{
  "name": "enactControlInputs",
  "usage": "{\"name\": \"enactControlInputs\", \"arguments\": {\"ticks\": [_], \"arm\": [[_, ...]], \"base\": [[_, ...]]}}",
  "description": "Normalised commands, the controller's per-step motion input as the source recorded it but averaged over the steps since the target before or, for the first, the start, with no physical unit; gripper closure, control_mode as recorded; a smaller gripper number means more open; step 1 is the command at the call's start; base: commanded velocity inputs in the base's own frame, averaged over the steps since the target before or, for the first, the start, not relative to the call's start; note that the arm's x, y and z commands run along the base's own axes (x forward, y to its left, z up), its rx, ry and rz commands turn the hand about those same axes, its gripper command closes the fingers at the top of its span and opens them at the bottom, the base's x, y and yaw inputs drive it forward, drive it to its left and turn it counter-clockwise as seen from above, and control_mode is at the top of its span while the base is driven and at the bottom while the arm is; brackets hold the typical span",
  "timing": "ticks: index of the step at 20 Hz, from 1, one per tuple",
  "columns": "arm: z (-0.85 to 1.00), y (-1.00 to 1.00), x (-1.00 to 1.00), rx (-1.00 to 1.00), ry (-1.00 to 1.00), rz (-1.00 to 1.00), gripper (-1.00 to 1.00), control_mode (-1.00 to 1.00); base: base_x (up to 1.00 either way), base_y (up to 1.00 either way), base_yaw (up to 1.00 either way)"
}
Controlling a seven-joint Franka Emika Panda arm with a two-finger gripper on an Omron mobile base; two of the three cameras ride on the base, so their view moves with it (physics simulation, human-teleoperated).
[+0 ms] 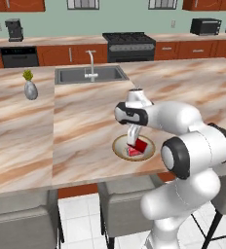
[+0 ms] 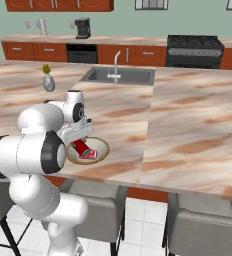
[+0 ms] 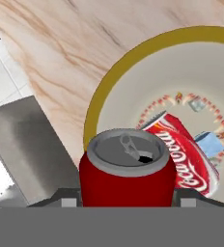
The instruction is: Open the fridge, grab two sodas, and place both sodas inside the bowl with ice on the dining counter.
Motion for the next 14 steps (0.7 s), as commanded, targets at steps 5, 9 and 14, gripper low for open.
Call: {"name": "enactControlInputs", "arguments": {"ticks": [5,9,14], "arm": [[-0.31,0.0,0.33,0.0,0.0,0.05,1.0,-1.0],[-0.32,0.0,0.22,0.0,0.0,0.04,1.0,-1.0],[-0.26,0.0,0.24,0.0,0.0,0.04,1.0,-1.0]], "base": [[0.0,0.0,0.0],[0.0,0.0,0.0],[0.0,0.0,0.0]]}}
